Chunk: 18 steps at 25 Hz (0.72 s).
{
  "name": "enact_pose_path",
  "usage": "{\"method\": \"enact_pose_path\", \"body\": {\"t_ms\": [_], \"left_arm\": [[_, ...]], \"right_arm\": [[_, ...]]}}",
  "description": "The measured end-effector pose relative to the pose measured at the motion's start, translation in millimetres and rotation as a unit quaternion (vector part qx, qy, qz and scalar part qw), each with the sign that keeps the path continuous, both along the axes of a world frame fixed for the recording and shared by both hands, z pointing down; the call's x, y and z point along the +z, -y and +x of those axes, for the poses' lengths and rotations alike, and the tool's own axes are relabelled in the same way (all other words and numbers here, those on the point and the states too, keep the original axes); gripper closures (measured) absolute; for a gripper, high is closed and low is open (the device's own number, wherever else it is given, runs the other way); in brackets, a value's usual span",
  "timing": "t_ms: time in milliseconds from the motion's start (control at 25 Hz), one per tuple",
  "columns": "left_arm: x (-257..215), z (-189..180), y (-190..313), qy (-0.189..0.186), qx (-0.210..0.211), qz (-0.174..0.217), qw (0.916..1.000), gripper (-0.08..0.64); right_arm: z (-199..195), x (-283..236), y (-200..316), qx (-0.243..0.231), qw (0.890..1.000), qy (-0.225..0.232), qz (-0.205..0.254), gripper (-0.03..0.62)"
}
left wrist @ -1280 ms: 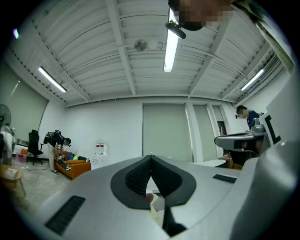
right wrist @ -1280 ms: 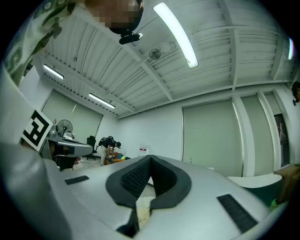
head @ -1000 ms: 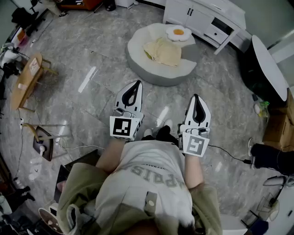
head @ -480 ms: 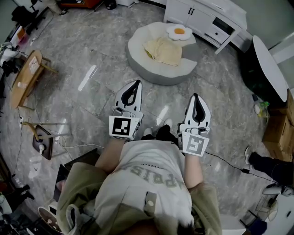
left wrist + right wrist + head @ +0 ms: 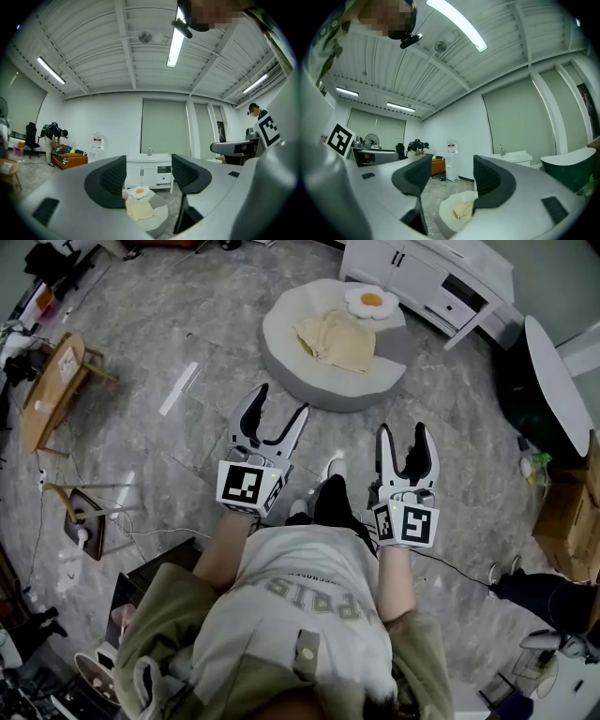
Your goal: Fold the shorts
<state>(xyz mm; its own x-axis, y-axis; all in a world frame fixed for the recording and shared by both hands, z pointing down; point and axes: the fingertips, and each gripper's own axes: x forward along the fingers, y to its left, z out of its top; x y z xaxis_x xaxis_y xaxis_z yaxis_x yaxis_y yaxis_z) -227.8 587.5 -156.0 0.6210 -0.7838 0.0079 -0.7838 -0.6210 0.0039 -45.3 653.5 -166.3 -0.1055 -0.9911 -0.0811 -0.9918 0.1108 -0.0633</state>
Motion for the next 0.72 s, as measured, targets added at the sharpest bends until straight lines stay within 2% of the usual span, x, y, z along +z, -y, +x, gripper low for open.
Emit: {"method": "enact_pose_path", "body": {"t_ms": [360,720], "left_arm": [[27,26,64,0.044,-0.031,-0.015,0.9984,0.265],[43,80,143,0.066,-0.063,-0.036,0.9952,0.265]], "right_arm": [[35,20,68,-0.021,0.999,-0.014,-0.025,0.321],[95,39,146,-0.063,0.996,-0.024,-0.054,0.321]]}}
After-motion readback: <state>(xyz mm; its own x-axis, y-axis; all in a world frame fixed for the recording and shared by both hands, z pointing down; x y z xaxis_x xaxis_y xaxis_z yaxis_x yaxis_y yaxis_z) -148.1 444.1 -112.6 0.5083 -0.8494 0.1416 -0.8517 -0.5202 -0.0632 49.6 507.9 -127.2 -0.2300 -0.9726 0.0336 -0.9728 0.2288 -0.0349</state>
